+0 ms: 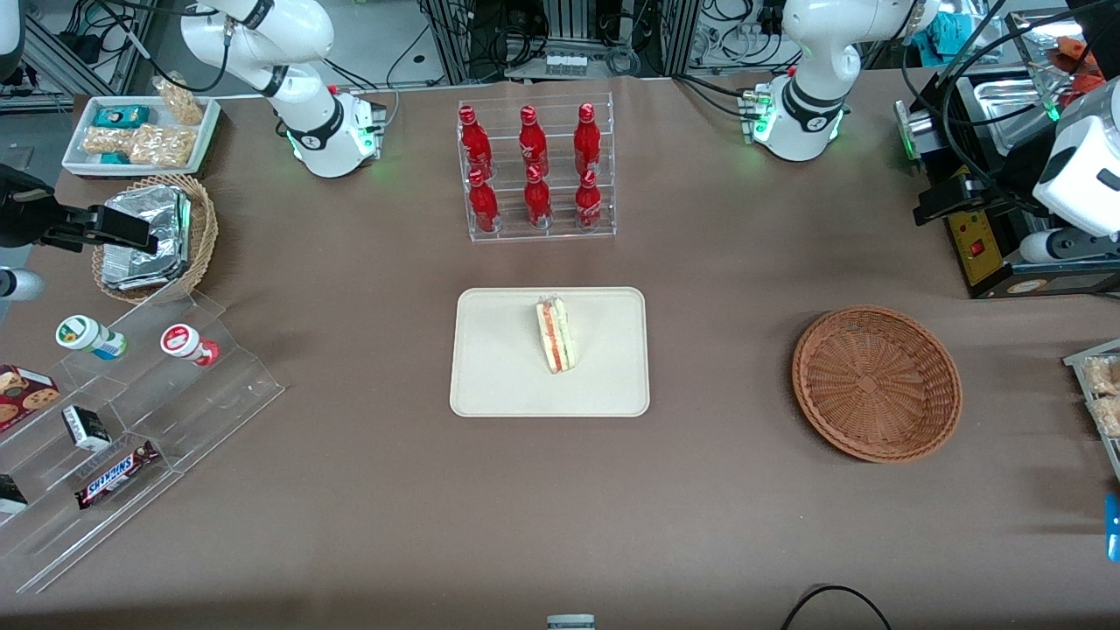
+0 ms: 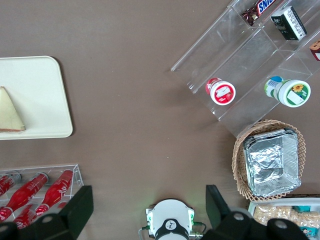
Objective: Place sandwich from basket to tray
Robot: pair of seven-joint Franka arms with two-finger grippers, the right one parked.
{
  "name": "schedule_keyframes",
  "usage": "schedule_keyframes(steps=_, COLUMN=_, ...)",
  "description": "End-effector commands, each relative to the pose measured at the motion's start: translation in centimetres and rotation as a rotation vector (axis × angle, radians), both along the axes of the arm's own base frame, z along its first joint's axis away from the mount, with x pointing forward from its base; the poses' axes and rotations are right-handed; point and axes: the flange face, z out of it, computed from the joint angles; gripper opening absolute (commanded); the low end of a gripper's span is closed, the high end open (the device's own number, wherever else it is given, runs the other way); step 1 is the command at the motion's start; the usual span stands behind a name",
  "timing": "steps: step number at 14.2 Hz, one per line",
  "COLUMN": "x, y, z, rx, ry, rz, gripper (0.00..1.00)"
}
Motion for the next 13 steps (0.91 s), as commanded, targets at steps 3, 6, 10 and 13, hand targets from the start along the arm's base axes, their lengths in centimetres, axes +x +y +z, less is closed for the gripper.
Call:
schedule_keyframes(steps=3, x=-0.6, y=-0.3, z=1.0, rx=0.006, ry=-0.034, rz=0.082, gripper=1.0)
schedule_keyframes(steps=6, x=-0.7, y=-0.4, z=1.1, rx=0.011, ry=-0.032, rz=0.079, gripper=1.0)
schedule_keyframes(steps=10, x=-0.8, y=-1.4, z=1.3, rx=0.013, ry=-0.037, rz=0.06, gripper=1.0)
schedule_keyframes(steps=13, x=-0.9, y=-1.3, z=1.4, rx=0.01, ry=-0.037, rz=0.056, gripper=1.0)
